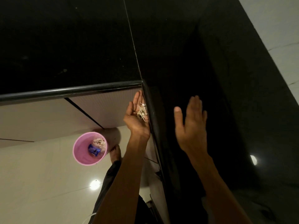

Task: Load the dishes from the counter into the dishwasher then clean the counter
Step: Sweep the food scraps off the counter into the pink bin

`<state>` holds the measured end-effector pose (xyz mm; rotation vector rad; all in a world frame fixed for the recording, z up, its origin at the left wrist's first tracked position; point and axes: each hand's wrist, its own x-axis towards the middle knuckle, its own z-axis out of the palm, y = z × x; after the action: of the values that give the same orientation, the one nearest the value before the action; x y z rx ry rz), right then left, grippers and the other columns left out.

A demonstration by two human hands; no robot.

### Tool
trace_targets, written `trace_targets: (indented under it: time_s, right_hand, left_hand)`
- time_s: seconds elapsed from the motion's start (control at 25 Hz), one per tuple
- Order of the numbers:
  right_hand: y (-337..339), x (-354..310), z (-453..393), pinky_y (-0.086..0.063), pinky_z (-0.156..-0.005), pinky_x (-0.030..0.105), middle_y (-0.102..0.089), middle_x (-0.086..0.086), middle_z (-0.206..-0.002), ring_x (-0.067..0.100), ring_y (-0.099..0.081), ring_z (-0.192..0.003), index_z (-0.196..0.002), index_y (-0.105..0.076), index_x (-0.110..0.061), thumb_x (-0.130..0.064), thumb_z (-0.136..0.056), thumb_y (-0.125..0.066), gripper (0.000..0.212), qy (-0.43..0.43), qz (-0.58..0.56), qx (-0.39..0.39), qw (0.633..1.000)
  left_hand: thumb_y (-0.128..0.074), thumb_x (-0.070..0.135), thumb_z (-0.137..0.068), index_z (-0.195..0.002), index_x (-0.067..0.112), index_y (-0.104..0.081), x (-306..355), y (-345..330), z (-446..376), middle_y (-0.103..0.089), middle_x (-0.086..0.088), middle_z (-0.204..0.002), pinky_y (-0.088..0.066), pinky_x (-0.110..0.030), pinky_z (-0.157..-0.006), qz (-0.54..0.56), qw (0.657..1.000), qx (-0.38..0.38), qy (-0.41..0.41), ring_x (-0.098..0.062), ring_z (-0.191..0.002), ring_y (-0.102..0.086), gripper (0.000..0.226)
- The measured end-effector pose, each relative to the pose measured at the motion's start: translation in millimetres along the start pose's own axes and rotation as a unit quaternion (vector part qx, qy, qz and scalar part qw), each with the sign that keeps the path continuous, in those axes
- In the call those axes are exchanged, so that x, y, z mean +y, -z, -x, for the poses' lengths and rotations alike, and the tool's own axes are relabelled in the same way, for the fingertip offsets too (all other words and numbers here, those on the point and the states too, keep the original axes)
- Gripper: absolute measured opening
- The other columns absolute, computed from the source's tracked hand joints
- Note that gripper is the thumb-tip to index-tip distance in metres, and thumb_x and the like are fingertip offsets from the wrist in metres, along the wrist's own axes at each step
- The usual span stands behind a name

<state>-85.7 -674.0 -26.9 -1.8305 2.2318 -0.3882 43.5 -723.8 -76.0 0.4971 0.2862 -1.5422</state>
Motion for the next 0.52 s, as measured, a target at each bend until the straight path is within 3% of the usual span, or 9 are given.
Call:
trace_targets:
  time_s: [0.04, 0.12, 0.24, 0.32, 0.4, 0.48, 0.52]
  right_hand:
    - [3, 10, 2, -0.005, -0.122, 0.047, -0.008, 0.01, -0.163, 0.021, -0.001, -0.15, -0.155, -0.009, -0.011, -0.064, -0.094, -0.011, 0.081, -0.028, 0.053, -0.019, 0.998]
    - [-5, -2, 13, -0.004, -0.122, 0.044, -0.008, 0.013, -0.162, 0.025, -0.004, -0.15, -0.154, -0.013, -0.007, -0.066, -0.093, -0.012, 0.085, 0.031, 0.108, -0.04, 0.993]
    - [-23, -35, 23, 0.0, -0.122, 0.041, -0.005, 0.011, -0.163, 0.022, 0.001, -0.151, -0.155, -0.013, -0.008, -0.064, -0.096, -0.011, 0.081, 0.171, 0.069, -0.081, 0.98]
    - [-16, -46, 13, 0.0, -0.123, 0.037, -0.007, 0.004, -0.163, 0.013, 0.002, -0.15, -0.155, -0.014, -0.013, -0.058, -0.099, -0.017, 0.072, 0.207, -0.032, -0.135, 0.968]
    - [1, -30, -1, -0.006, -0.123, 0.034, -0.017, 0.0, -0.161, 0.008, -0.006, -0.149, -0.153, -0.024, -0.016, -0.051, -0.1, -0.028, 0.064, 0.155, -0.14, -0.105, 0.972]
    - [19, 12, -26, -0.011, -0.123, 0.04, -0.019, 0.002, -0.161, 0.011, -0.01, -0.149, -0.153, -0.023, -0.015, -0.057, -0.098, -0.027, 0.069, 0.051, -0.122, -0.013, 0.991]
    - [29, 36, -41, -0.009, -0.123, 0.044, -0.011, 0.004, -0.163, 0.014, -0.005, -0.15, -0.155, -0.015, -0.014, -0.064, -0.096, -0.019, 0.078, -0.006, -0.076, -0.021, 0.997]
  left_hand:
    - [-0.036, 0.027, -0.1, -0.103, 0.003, -0.075, -3, -3, -1, -0.07, -0.013, -0.117, -0.056, -0.032, -0.091, 0.029, 0.999, 0.017, 0.016, -0.022, -0.105, -0.069, 0.045]
    - [-0.031, 0.025, -0.102, -0.111, 0.001, -0.071, -6, -4, 0, -0.07, -0.014, -0.116, -0.058, -0.034, -0.086, 0.029, 0.999, 0.016, 0.012, -0.022, -0.104, -0.07, 0.048]
    - [-0.028, 0.025, -0.102, -0.119, 0.001, -0.062, -3, -2, 2, -0.066, -0.014, -0.123, -0.055, -0.033, -0.087, 0.019, 1.0, 0.024, 0.003, -0.022, -0.108, -0.068, 0.044]
    - [-0.026, 0.025, -0.102, -0.12, 0.002, -0.06, -2, -3, 2, -0.064, -0.013, -0.128, -0.049, -0.034, -0.096, 0.011, 1.0, 0.022, 0.002, -0.023, -0.114, -0.064, 0.045]
    - [-0.029, 0.024, -0.101, -0.118, -0.001, -0.061, -1, -4, 1, -0.064, -0.016, -0.126, -0.045, -0.037, -0.104, 0.042, 0.999, 0.034, 0.004, -0.025, -0.114, -0.063, 0.044]
    - [-0.031, 0.022, -0.101, -0.117, -0.004, -0.062, -1, -3, 0, -0.064, -0.02, -0.125, -0.042, -0.039, -0.108, 0.072, 0.997, 0.036, 0.006, -0.028, -0.115, -0.063, 0.043]
    - [-0.031, 0.021, -0.101, -0.117, -0.004, -0.062, 0, -2, 2, -0.064, -0.02, -0.125, -0.043, -0.039, -0.107, 0.07, 0.997, 0.038, 0.004, -0.028, -0.115, -0.063, 0.043]
